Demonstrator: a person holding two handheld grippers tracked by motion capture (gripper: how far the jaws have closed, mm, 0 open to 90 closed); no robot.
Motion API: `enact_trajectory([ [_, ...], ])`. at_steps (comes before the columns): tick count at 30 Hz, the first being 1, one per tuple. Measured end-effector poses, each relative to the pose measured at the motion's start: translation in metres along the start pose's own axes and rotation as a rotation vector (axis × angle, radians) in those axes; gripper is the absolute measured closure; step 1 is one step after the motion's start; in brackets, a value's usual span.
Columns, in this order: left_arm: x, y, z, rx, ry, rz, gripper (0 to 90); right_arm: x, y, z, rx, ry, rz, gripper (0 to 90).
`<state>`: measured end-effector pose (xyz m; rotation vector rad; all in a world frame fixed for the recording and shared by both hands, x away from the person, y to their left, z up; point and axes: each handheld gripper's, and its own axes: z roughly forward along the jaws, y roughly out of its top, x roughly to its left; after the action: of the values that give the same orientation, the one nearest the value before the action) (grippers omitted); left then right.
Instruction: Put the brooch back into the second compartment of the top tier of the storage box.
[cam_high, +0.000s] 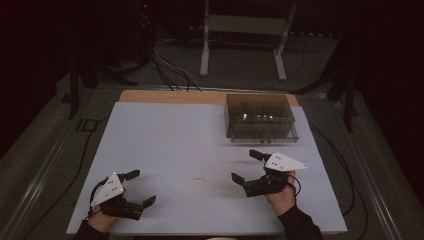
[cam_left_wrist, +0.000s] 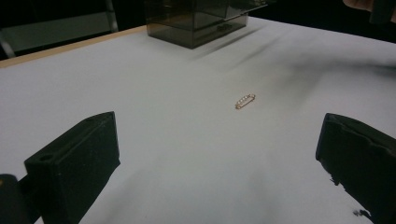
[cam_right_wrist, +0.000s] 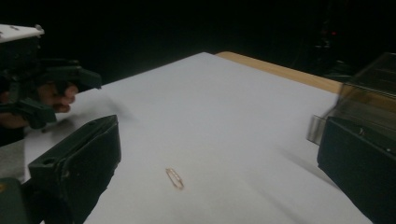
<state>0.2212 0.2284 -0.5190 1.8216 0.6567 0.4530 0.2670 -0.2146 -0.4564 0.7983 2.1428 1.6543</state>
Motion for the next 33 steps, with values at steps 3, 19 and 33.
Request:
enact_trajectory([
  [3,0.000,0.000,0.000,0.003,-0.003,0.001,0.6,0.002,0.003,0.007,0.011,0.014,-0.010,0.0],
  [19,0.000,0.000,0.000,0.000,-0.006,-0.003,0.6,0.012,0.006,0.050,0.095,0.148,-0.040,0.0],
  [33,0.000,0.000,-0.001,-0.008,-0.011,-0.010,0.6,0.015,-0.002,0.097,0.172,0.194,-0.019,0.0],
])
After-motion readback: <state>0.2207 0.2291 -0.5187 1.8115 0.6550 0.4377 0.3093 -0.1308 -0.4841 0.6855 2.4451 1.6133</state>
